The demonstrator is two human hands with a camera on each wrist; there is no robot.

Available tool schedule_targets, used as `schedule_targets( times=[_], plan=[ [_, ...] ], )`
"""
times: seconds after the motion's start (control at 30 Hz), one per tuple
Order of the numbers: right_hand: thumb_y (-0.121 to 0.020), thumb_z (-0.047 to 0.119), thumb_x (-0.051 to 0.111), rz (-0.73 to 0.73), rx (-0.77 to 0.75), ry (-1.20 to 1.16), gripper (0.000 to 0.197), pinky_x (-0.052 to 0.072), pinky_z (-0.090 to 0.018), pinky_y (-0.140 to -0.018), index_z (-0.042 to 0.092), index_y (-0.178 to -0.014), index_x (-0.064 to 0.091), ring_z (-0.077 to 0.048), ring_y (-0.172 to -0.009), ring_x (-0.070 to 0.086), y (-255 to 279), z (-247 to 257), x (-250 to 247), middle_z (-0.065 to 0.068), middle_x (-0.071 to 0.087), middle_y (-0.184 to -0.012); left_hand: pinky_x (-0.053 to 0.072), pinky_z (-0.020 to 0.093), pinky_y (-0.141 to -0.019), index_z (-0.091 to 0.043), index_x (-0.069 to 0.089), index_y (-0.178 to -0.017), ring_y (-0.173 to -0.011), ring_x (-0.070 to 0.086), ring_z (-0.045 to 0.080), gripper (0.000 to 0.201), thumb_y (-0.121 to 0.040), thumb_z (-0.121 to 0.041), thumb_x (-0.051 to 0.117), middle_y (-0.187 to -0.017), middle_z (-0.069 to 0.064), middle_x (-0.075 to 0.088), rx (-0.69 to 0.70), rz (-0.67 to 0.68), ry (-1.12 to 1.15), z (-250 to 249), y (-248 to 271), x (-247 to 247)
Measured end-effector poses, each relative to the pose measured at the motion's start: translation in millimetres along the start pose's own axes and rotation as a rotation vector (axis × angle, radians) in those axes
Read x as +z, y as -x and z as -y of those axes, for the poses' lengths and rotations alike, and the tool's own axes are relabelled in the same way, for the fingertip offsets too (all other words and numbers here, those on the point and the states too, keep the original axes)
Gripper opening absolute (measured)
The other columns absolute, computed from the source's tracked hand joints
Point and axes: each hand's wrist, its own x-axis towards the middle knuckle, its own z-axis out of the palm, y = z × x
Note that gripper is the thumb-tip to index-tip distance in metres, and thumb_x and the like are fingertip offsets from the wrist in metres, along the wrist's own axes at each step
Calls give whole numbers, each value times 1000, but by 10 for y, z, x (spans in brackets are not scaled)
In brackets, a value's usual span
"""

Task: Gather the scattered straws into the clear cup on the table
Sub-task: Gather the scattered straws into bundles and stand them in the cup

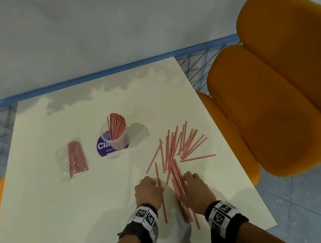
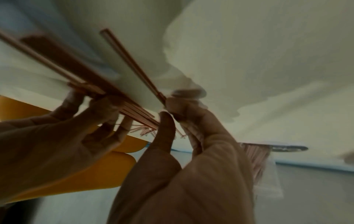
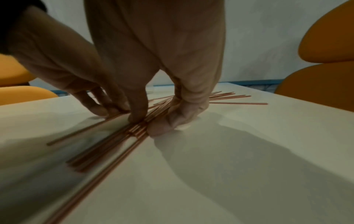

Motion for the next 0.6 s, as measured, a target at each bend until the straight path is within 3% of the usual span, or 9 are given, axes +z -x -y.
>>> schedule_targets(
  times=[0.1,0.2,0.27,0.3,0.37,0.43,0.47,0.53,0.6],
  plan=[
    [-89,12,59,-19,-48,-6,36,49,-31,-93,13,-123,45,-24,-107,54,-44,116,39,-8,52,-123,45,22,-70,-17,66,-83,-78,60,16,5,-84,-16,61,-96,4,72,50,5,1,-121,57,99],
    [-90,26,61,-43,37,-93,40,45,-29,-88,12,-125,47,-22,-108,54,-53,48,-49,-6,52,-122,52,26,-77,-14,70,-82,-87,66,23,13,-84,-26,64,-92,6,73,25,28,33,-91,41,50],
    [-90,32,60,-66,91,-120,43,44,-28,-86,10,-125,50,-22,-107,55,-45,-4,-84,-6,54,-121,58,32,-78,-12,74,-80,-85,70,26,22,-84,-32,65,-87,7,75,-24,19,78,-32,-1,8],
    [-90,34,60,-76,95,-111,43,44,-27,-85,10,-123,50,-22,-106,55,-40,6,-67,-6,54,-120,60,34,-75,-11,75,-77,-81,71,26,24,-84,-32,65,-83,8,76,-43,28,107,-26,-5,14],
    [-91,35,58,-91,80,-72,38,46,-26,-84,9,-117,51,-22,-101,55,-37,112,12,-6,53,-115,58,27,-61,-10,76,-71,-69,70,20,26,-84,-29,65,-74,7,75,-58,64,141,-85,27,50],
    [-93,25,54,-103,70,-18,29,49,-30,-88,6,-116,51,-23,-102,54,-47,267,117,-9,53,-116,45,19,-47,-10,72,-63,-57,62,13,30,-86,-27,63,-63,3,70,-81,106,176,-181,104,86],
    [-94,18,52,-109,77,2,27,48,-31,-91,6,-117,49,-24,-105,53,-47,334,148,-11,51,-118,42,19,-46,-11,68,-57,-55,60,13,34,-86,-28,63,-59,1,67,-99,122,204,-214,124,106],
    [-95,12,49,-102,105,16,27,45,-31,-95,5,-120,47,-25,-111,52,-49,414,167,-12,50,-122,49,24,-56,-13,63,-52,-61,63,20,38,-86,-30,64,-60,3,67,-147,168,244,-240,105,145],
    [-94,11,50,-90,120,14,28,45,-32,-97,4,-121,46,-26,-113,52,-56,448,154,-12,50,-124,58,35,-73,-10,66,-57,-78,70,29,32,-81,-31,68,-71,10,73,-176,197,291,-231,53,172]
  ],
)
